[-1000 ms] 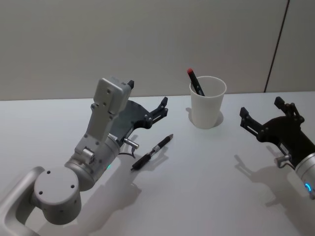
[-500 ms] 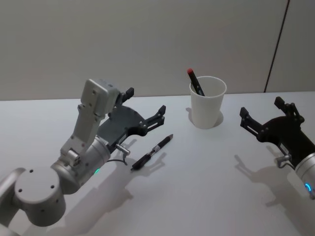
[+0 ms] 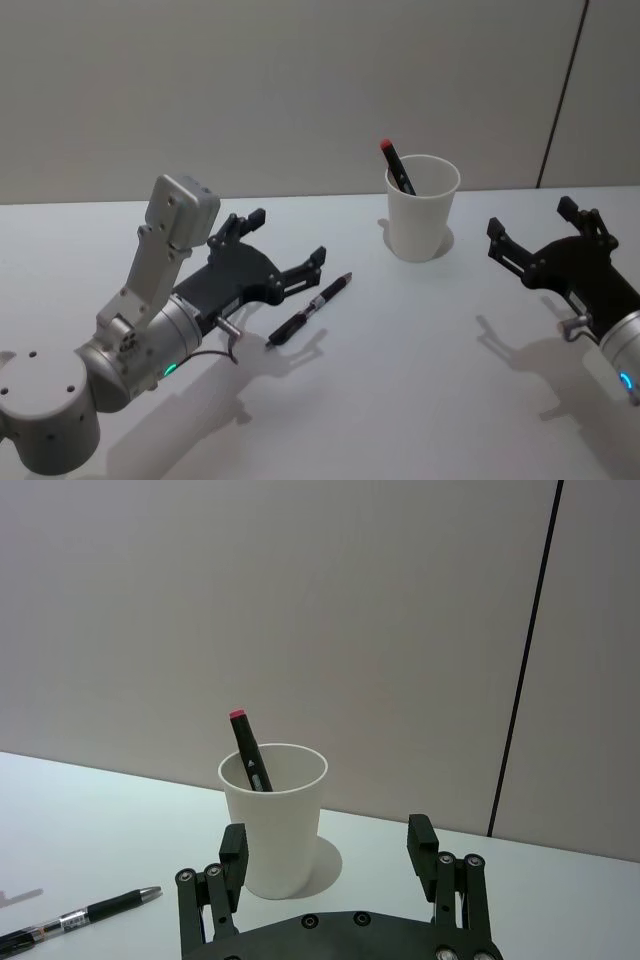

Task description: Place the pen into the pen holder.

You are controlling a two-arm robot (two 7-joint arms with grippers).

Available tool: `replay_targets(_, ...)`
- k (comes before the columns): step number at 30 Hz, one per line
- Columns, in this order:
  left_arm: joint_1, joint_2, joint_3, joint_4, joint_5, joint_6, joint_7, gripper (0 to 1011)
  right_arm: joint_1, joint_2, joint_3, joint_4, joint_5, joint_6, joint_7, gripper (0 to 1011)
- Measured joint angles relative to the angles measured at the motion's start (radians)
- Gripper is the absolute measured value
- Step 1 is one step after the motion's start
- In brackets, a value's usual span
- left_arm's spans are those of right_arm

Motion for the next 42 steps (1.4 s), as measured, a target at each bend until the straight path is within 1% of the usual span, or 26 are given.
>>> replay_targets(6, 0.003, 0.01, -0.001, -0.002, -0.001, 0.035, -0.03, 1001, 0.0, 0.0, 0.0, 0.0, 0.0, 0.0, 0.0, 1001)
replay_targets(11, 0.001, 0.01, 0.0, 0.003, 0.006, 0.063, -0.052, 1001, 0.0, 0.0, 0.0, 0.0, 0.0, 0.0, 0.0, 1001)
replay_targets(18, -0.013, 0.003, 0.005, 0.02, 0.017, 0.11, -0.087, 1001, 0.0, 0.0, 0.0, 0.0, 0.0, 0.0, 0.0, 1001)
replay_targets(25, -0.034, -0.01, 0.01, 0.043, 0.024, 0.174, -0.123, 1001, 0.0, 0.0, 0.0, 0.0, 0.0, 0.0, 0.0, 1001)
replay_targets(28, -0.04, -0.014, 0.011, 0.05, 0.025, 0.194, -0.128, 1001, 0.0, 0.0, 0.0, 0.0, 0.0, 0.0, 0.0, 1001)
replay_targets(33, -0.057, -0.029, 0.013, 0.071, 0.026, 0.249, -0.132, 1001, 0.0, 0.0, 0.0, 0.0, 0.0, 0.0, 0.0, 1001)
replay_targets(35, -0.06, -0.032, 0.013, 0.075, 0.026, 0.262, -0.131, 1001, 0.0, 0.0, 0.0, 0.0, 0.0, 0.0, 0.0, 1001)
replay_targets(39, -0.073, -0.044, 0.014, 0.091, 0.023, 0.302, -0.12, 1001, 0.0, 0.0, 0.0, 0.0, 0.0, 0.0, 0.0, 1001)
replay_targets(40, -0.073, -0.044, 0.014, 0.091, 0.023, 0.302, -0.12, 1001, 0.0, 0.0, 0.0, 0.0, 0.0, 0.0, 0.0, 1001)
replay_targets(42, -0.079, -0.049, 0.015, 0.098, 0.022, 0.321, -0.113, 1001, 0.0, 0.0, 0.0, 0.0, 0.0, 0.0, 0.0, 1001)
